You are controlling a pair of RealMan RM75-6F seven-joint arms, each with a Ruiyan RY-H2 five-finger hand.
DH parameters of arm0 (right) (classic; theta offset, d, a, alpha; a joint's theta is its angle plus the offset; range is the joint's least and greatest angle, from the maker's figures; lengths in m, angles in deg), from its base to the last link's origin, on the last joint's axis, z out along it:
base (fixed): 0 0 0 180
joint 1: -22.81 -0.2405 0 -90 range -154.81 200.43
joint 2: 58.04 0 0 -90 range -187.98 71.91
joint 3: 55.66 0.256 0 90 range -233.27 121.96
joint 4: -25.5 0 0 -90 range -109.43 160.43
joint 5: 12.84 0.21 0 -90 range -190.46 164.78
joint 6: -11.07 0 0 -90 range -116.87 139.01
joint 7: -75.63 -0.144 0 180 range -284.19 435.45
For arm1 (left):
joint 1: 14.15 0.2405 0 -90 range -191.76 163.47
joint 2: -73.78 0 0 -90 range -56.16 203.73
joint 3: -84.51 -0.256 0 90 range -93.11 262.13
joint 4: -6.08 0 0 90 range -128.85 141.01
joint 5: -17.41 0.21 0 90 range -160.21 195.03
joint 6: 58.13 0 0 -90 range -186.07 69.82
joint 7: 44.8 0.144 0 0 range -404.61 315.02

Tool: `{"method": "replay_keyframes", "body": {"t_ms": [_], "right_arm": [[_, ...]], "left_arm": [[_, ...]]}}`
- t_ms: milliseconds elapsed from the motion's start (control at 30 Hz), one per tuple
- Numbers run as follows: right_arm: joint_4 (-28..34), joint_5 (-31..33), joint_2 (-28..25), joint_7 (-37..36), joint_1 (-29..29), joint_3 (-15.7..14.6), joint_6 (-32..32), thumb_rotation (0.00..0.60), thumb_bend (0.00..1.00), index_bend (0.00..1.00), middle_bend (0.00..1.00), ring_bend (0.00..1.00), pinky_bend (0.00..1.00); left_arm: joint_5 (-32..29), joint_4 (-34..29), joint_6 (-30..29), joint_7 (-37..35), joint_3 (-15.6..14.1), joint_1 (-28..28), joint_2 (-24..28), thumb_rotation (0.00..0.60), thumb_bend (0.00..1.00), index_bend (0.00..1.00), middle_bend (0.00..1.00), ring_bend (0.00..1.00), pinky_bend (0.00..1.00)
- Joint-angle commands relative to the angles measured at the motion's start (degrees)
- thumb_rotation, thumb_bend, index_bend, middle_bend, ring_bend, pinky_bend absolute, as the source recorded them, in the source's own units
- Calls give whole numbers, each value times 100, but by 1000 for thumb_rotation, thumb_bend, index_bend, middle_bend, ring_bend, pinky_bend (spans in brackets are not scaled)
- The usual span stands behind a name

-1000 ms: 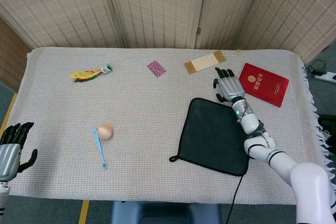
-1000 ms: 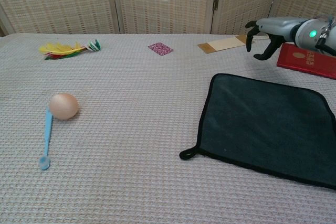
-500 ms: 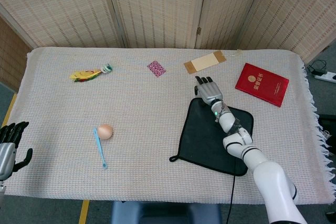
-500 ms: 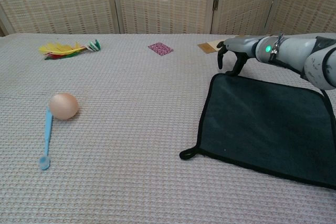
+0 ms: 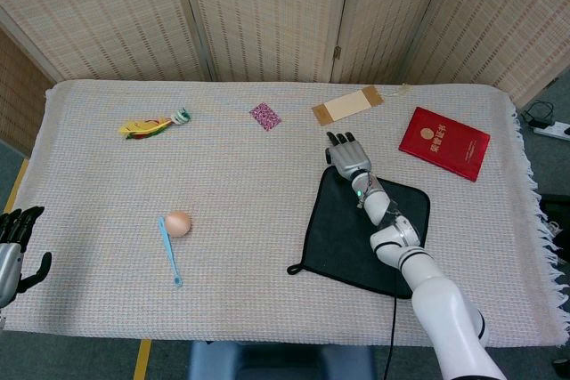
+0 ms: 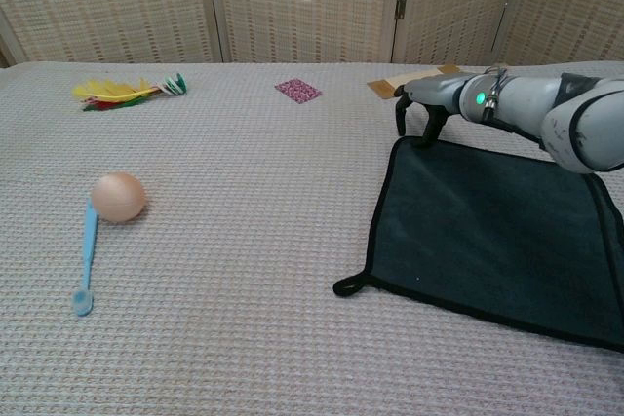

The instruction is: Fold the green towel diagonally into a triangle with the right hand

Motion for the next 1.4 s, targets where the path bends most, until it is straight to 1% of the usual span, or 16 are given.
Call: {"method": "replay_keyframes", "body": {"t_ms": [33,400,667,767,867,967,1067,1200,1267,1300,1367,1400], "right_arm": [[-54,-34,32,-25,-12,-32,-16,600,469,443,36,33,0],[-150,-115,97,-119,3,-103,23,600,470,582,103,77,0],[-134,-145,72,-193,59,-118,176,600,470,604,121,88,0],[-7,-196,-4,-285,132,-154,335,600,470,611,124,95,0],[271,-333,-179,-394,300,-270,655,600,470,613,126,97,0],[753,-541,-489,-474,584,-462,1150,600,470,617,131,97,0],[1484,-789,-955,-425,955,-726,1698,600,470,618,132,96,0],[2802,-1033,-1781,27,1495,-1065,2382,600,470,618,132,97,0],[3492,-1065,-2199,364,1735,-1180,2632,600,470,618,132,97,0],[3681,-1063,-2312,460,1799,-1204,2695,600,470,618,132,97,0],[4404,-1045,-2728,799,2041,-1301,2917,600,471,618,132,97,0],[4644,-1039,-2866,906,2125,-1339,2989,600,470,618,132,97,0]], "left_arm": [[-11,7,6,0,5,-2,-2,600,543,68,130,22,0],[29,19,-12,-42,-3,-3,11,600,544,33,130,18,0],[94,54,-47,-84,-20,-2,-2,600,563,0,130,17,0],[97,56,-51,-79,-21,-2,-10,600,563,0,130,17,0],[118,51,-68,-78,-29,3,-10,600,563,0,130,17,0],[151,37,-102,-58,-38,12,-12,600,563,0,130,17,0],[198,14,-137,-35,-57,22,-15,600,563,0,130,16,0],[247,-13,-182,16,-79,37,-25,600,562,0,130,16,0],[269,-25,-194,57,-89,39,-41,600,563,0,130,16,0],[275,-29,-198,68,-92,39,-45,600,563,0,130,16,0],[286,-41,-205,122,-102,42,-69,600,563,0,130,16,0],[286,-44,-203,146,-105,41,-78,600,563,0,130,16,0]]}}
